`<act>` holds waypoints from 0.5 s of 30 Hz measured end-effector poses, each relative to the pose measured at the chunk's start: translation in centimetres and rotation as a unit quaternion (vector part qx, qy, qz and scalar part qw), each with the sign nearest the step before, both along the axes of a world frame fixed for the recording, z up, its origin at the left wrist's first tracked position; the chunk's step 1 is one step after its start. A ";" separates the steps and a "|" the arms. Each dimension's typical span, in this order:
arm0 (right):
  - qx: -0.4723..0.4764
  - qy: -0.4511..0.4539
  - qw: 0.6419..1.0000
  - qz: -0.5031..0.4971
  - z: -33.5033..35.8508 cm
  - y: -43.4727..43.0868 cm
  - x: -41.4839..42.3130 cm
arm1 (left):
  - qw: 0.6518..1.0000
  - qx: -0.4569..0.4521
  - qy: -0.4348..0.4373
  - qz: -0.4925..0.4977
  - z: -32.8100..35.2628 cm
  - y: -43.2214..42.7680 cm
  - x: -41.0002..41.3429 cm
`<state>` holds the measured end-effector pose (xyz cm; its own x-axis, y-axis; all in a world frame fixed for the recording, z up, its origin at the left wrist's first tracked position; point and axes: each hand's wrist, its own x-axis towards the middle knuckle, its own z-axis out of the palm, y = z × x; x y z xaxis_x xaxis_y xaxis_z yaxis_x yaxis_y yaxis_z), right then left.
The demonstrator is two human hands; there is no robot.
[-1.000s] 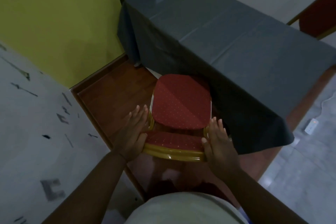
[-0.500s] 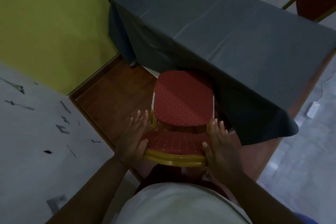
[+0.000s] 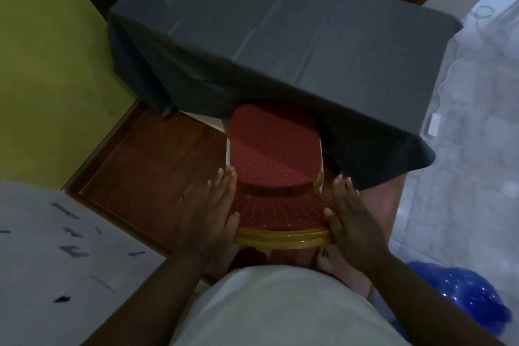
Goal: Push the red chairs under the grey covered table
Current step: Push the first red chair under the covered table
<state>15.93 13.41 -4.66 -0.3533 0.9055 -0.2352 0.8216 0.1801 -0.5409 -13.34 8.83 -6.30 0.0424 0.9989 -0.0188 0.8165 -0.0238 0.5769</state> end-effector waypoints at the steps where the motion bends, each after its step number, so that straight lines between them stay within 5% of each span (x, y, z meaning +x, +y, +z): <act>1: -0.001 0.001 1.000 -0.004 0.1 0.1 -0.2 | 1.000 0.003 0.001 -0.007 -0.1 0.5 -0.3; 15: 0.021 -0.004 0.993 -0.116 -0.7 -0.2 -3.2 | 0.993 0.004 -0.010 -0.120 0.0 7.3 -3.8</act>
<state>12.73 13.19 -5.39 -0.1317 0.9713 -0.1980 0.8478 0.0069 -0.5302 -17.13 16.15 -6.29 0.2791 0.9602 -0.0070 0.7755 -0.2211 0.5914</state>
